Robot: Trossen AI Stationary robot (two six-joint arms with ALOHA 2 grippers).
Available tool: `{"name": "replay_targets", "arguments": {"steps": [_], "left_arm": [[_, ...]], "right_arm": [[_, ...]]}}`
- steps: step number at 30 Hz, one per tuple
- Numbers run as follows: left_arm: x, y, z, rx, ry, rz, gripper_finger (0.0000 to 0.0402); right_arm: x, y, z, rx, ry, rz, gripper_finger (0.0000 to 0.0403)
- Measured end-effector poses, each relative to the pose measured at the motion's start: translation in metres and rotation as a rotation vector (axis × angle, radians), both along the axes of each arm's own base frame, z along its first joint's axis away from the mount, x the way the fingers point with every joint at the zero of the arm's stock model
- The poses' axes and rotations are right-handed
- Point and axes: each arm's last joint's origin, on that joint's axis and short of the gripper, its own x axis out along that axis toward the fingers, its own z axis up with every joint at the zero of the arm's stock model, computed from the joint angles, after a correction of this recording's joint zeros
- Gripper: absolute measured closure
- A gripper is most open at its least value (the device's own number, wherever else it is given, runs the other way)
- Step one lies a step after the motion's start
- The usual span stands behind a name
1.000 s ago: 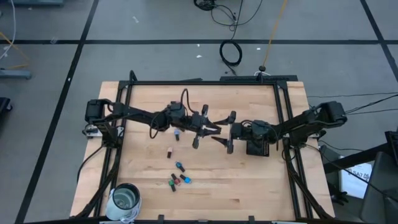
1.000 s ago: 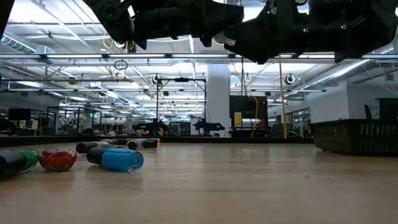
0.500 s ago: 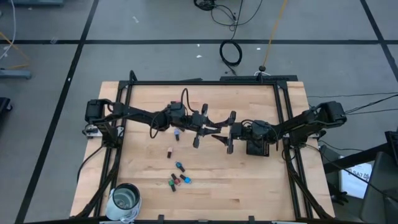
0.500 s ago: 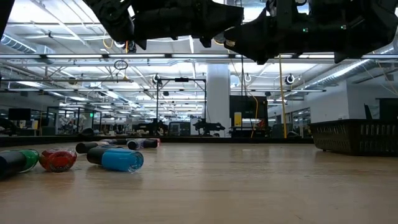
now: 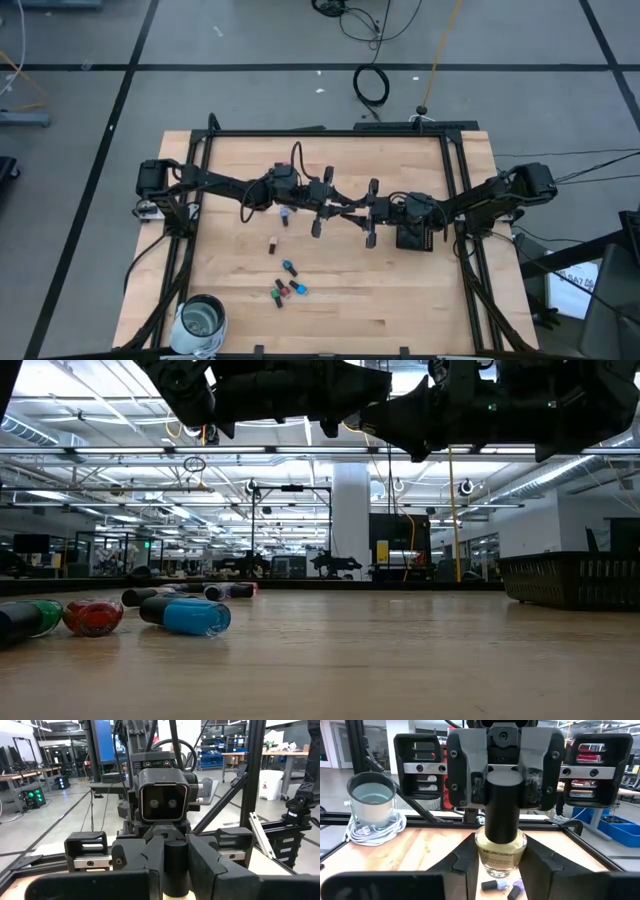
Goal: Pick & Place Nail Polish
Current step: Put the light yellow nail polish into the black basket
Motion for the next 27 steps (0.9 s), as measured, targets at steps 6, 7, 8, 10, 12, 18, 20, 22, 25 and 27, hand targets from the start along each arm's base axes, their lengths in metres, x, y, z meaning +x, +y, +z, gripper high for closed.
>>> {"name": "replay_targets", "arguments": {"steps": [6, 7, 8, 10, 12, 18, 20, 22, 25, 27], "left_arm": [[0.001, -0.005, 0.001, -0.01, -0.011, 0.07, 0.032], [0.0, -0.006, 0.003, -0.003, -0.015, 0.087, 0.0306], [0.0, -0.008, 0.004, 0.008, -0.017, 0.108, 0.029], [-0.001, -0.011, 0.006, 0.027, -0.031, 0.149, 0.025], [-0.003, -0.014, 0.011, 0.036, -0.029, 0.171, 0.0206], [-0.014, -0.016, 0.03, 0.047, -0.038, 0.2, 0.0097], [-0.021, -0.016, 0.037, 0.024, 0.005, 0.212, 0.0074], [-0.031, -0.012, 0.045, 0.016, 0.057, 0.224, 0.0057], [-0.047, -0.005, 0.052, -0.001, 0.17, 0.248, 0.0041], [-0.057, -0.002, 0.055, -0.009, 0.226, 0.262, 0.0034]], "right_arm": [[0.0, 0.0, 0.0, 0.019, -0.004, 0.001, 0.0304], [0.0, 0.0, 0.0, 0.024, -0.005, 0.002, 0.0304], [0.0, 0.0, 0.0, 0.027, -0.005, 0.003, 0.0304], [0.0, 0.0, 0.001, 0.026, -0.011, 0.003, 0.0304], [0.0, 0.0, 0.001, 0.023, -0.008, 0.006, 0.0304], [-0.002, 0.0, 0.001, 0.008, 0.03, -0.006, 0.0304], [-0.006, -0.001, 0.005, 0.002, 0.058, -0.034, 0.0304], [-0.012, -0.001, 0.011, 0.003, 0.093, -0.044, 0.0304], [-0.026, -0.001, 0.021, 0.029, 0.148, -0.041, 0.0304], [-0.037, -0.002, 0.026, 0.06, 0.2, -0.04, 0.0304]]}}
